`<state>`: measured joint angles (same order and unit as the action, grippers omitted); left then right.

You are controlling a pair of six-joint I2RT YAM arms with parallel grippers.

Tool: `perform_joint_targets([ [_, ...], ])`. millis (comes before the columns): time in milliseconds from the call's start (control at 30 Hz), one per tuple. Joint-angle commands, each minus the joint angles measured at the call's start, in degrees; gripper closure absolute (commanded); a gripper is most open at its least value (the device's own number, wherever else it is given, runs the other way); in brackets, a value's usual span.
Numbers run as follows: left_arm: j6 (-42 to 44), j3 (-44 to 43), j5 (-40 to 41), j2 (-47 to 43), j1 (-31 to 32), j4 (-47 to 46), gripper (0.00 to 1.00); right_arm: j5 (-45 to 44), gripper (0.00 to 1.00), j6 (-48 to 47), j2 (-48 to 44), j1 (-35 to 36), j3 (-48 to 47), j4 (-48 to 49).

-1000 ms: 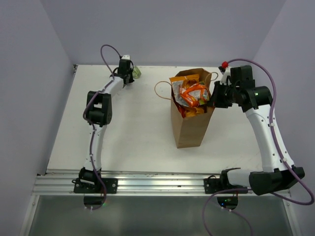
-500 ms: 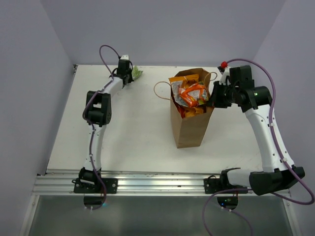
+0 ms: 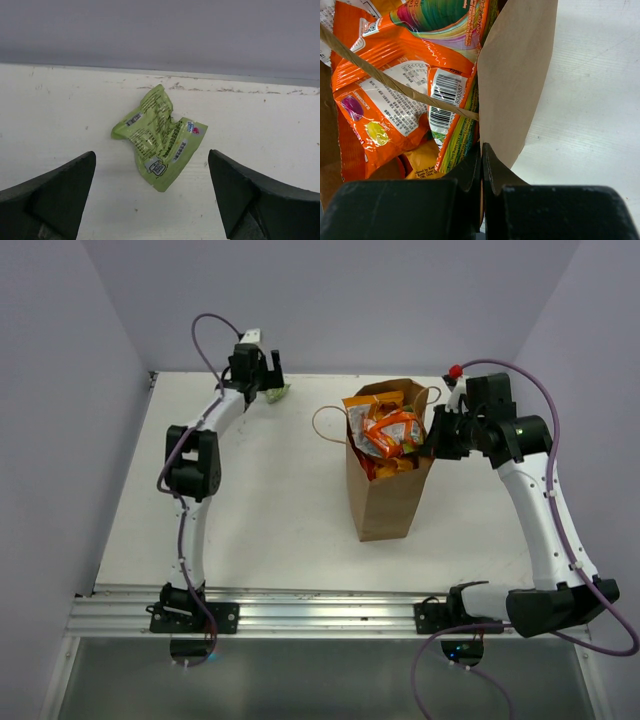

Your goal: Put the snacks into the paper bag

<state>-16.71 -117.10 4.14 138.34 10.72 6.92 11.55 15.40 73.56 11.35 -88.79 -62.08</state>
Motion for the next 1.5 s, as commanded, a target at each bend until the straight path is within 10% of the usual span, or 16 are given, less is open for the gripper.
perform_joint_targets([
  [0, 1.24, -5.59, -1.60, 1.31, 1.14, -2.70, 0.00, 1.63, 1.00, 0.77, 0.97, 0.77, -0.41, 0.21],
  [600, 2.92, -10.42, 0.69, 14.05, 0.97, -5.69, 0.00, 1.02, 1.00, 1.65, 2.12, 1.21, -4.81, -3.74],
  [800, 1.60, -10.08, 0.96, 13.97, 0.00, -5.95, 0.65, 1.02, 1.00, 2.53, 1.94, 2.09, -4.72, -4.10],
  [833, 1.33, -10.08, 0.96, 14.06, -0.09, -5.78, 0.97, 1.10, 1.00, 2.71, 1.76, 2.35, -4.63, -4.10],
  [1167, 0.63, -3.93, -1.23, 2.84, -0.35, -4.46, 1.00, 1.28, 1.00, 4.02, -0.17, 3.23, -2.18, -2.34],
  [1467, -7.28, 5.73, -29.26, -21.69, 2.11, -10.07, 1.00, 1.63, 1.00, 2.54, -1.14, 3.32, 0.72, 1.61],
])
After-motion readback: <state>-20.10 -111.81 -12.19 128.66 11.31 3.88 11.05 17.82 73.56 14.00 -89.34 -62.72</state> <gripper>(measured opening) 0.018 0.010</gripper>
